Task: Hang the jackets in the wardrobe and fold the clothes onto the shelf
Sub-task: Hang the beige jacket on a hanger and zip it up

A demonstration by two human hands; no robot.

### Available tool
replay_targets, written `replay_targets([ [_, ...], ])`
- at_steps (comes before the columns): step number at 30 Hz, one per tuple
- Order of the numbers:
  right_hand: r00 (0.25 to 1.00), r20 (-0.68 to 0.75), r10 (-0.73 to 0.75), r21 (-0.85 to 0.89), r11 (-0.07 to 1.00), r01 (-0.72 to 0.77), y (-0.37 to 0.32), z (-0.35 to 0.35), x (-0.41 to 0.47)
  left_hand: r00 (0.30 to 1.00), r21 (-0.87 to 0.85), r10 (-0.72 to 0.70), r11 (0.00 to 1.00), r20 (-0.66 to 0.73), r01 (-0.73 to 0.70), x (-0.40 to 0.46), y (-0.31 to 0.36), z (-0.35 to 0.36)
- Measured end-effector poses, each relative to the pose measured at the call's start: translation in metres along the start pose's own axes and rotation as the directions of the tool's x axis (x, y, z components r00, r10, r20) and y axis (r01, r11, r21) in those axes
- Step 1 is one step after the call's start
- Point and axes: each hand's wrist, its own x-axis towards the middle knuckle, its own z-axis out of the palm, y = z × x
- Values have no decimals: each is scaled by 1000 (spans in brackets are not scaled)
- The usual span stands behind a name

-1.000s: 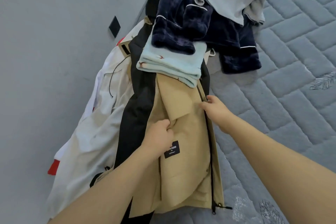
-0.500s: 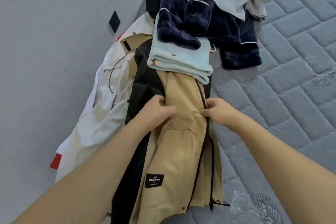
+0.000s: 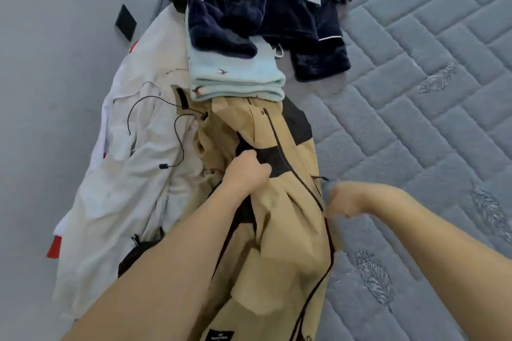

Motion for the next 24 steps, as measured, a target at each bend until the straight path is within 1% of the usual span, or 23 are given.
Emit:
replay_targets([
  [1,979,-204,23,128,992,4,14,-9,4,997,-23,3,1000,74,-1,-6,-1,-2],
  [2,931,-357,82,287,957,26,26,-17,8,990,-34,3,999,144,2,-13,-1,-6],
  [3,899,-419,128,419,906,67,34,-25,13,977,-18,3,1000,213,1,-22,-3,-13],
  [4,892,-427,145,510,853,105,34,-31,18,960,26,-2,1000,280,-6,-30,-6,-22],
  [6,915,-383,127,656,735,173,18,-36,31,926,143,-46,990,375,-9,-44,-12,-38],
  [7,928,-359,100,726,655,210,7,-37,39,921,177,-85,984,380,18,-50,-14,-45],
  [8,933,-351,80,783,572,246,-5,-37,45,929,178,-113,983,352,52,-54,-15,-50],
  [9,928,-366,71,813,510,281,-16,-35,53,946,133,-121,988,300,84,-55,-17,-53],
  [10,916,-393,77,815,491,308,-27,-32,61,964,34,-121,993,238,117,-54,-17,-56],
  [11,898,-431,89,790,518,327,-35,-29,68,971,-99,-130,983,201,153,-51,-19,-57],
  [13,841,-529,118,710,605,362,-43,-24,76,964,-355,-143,910,223,217,-43,-18,-55],
  [14,816,-566,120,691,609,390,-44,-23,75,962,-426,-144,874,231,233,-38,-17,-52],
  [16,790,-604,101,684,574,450,-37,-21,64,975,-463,-148,862,163,208,-25,-13,-38],
  [18,788,-602,126,718,518,466,-21,-19,42,987,-452,-149,878,54,157,-17,0,-18],
  [20,783,-599,168,752,454,478,3,-14,11,988,-461,-156,878,-13,133,-19,22,1],
  [22,751,-613,247,769,405,495,29,-6,-27,995,-443,-98,893,-36,72,-35,50,14],
  [24,712,-615,339,787,324,525,57,6,-68,999,-424,28,905,-26,-37,-60,81,24],
])
